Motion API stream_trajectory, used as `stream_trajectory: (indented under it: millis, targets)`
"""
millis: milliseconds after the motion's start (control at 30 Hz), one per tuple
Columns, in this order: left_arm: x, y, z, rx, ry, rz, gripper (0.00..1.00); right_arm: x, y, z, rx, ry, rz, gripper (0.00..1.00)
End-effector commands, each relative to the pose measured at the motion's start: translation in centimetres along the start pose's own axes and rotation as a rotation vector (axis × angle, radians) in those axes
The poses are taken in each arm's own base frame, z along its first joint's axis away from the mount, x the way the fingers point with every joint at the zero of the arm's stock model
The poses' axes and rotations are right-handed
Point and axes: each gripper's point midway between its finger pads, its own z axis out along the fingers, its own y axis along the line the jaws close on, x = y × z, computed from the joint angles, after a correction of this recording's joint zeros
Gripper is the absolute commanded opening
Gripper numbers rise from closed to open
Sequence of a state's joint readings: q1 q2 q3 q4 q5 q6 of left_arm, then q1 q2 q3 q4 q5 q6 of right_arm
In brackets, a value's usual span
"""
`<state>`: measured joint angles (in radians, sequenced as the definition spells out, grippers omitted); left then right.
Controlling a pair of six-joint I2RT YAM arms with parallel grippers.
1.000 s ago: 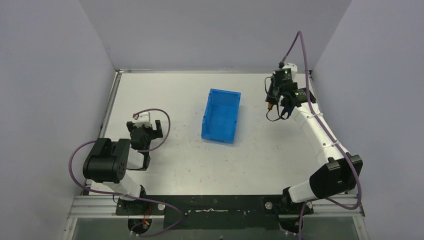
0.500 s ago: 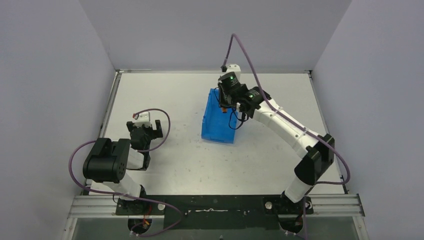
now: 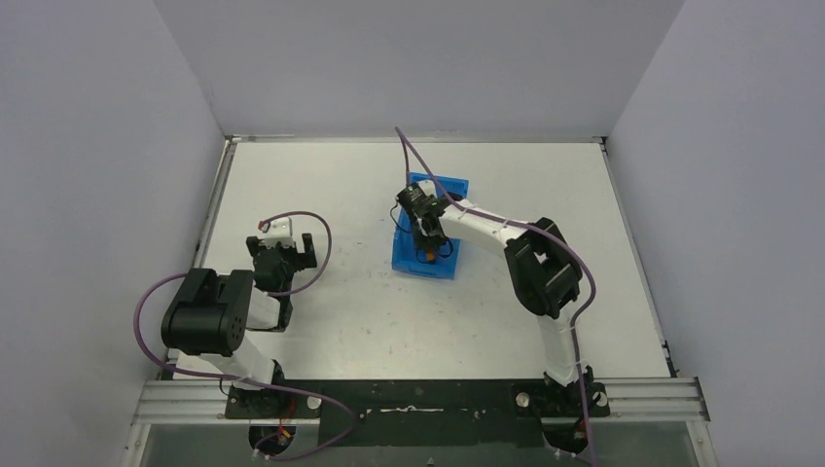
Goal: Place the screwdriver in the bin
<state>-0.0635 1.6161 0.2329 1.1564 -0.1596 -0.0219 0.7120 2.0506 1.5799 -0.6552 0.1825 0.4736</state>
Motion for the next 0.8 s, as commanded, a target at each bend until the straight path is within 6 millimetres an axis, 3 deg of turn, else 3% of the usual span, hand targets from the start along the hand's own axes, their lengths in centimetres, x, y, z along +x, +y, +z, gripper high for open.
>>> stream_trajectory:
  millis: [0,167,367,467,600,767]
  targets:
    - [-2.4,-0.2,0.6,0.005,-0.081,-0.018,0.97,-2.3,0.1,0.7,0.0,-0.061,0.031,0.0]
    - [-2.4,-0.2,0.6,0.004,-0.08,-0.018,0.97,-1.6,0.1,2.3,0.008,-0.037,0.045,0.0]
    - [-2.4,-0.2,0.6,0.004,-0.079,-0.017,0.97,-2.6,0.1,1.1,0.009,-0.056,0.069,0.42]
    - [-2.4,-0.2,0.6,0.004,-0.08,-0.017,0.97,-4.8,0.2,-1.2,-0.003,-0.114,0.081,0.48]
    - [-2.4,-0.2,0.6,0.004,-0.079,-0.018,0.97,-8.5,0.1,-5.8,-0.038,-0.225,0.104,0.52]
    - [-2.4,-0.2,0.6,0.004,-0.08,-0.017,0.97,-11.5,-1.9,-12.0,-0.032,-0.367,0.141,0.66]
